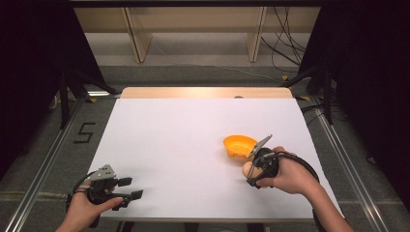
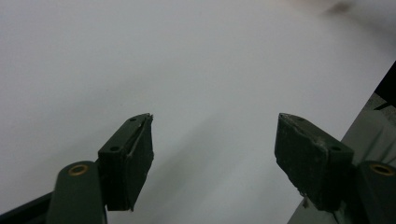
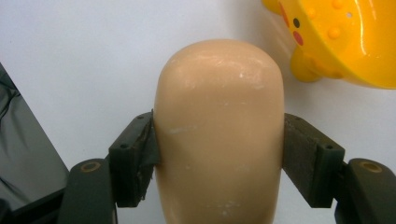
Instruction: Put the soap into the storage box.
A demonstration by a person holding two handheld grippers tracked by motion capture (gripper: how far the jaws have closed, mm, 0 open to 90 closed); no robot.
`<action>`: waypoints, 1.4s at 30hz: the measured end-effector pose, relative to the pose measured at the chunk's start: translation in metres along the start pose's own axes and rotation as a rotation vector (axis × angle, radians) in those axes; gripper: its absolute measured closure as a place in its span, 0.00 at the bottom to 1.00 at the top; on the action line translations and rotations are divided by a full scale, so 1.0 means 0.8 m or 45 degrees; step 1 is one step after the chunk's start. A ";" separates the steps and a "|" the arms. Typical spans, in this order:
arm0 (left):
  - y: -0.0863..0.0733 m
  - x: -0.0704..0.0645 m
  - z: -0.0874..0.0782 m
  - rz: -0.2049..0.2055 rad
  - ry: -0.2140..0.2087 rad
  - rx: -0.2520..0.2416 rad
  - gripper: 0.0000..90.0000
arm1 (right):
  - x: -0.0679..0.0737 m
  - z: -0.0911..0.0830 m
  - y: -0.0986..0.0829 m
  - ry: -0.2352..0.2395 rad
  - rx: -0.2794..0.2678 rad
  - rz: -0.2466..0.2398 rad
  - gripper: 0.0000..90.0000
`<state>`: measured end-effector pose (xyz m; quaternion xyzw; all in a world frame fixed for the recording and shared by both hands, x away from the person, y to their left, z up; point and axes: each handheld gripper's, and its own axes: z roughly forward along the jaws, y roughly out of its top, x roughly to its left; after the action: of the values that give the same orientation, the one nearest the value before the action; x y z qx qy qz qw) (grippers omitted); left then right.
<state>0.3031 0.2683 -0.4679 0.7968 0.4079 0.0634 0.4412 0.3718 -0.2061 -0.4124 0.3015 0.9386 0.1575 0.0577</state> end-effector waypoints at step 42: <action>0.000 0.001 -0.001 0.008 0.005 -0.003 0.31 | -0.035 -0.020 0.024 -0.071 -0.057 0.051 0.37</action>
<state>0.3033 0.2695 -0.4673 0.7975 0.4062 0.0669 0.4410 0.4015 -0.2122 -0.3903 0.3231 0.9267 0.1710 0.0873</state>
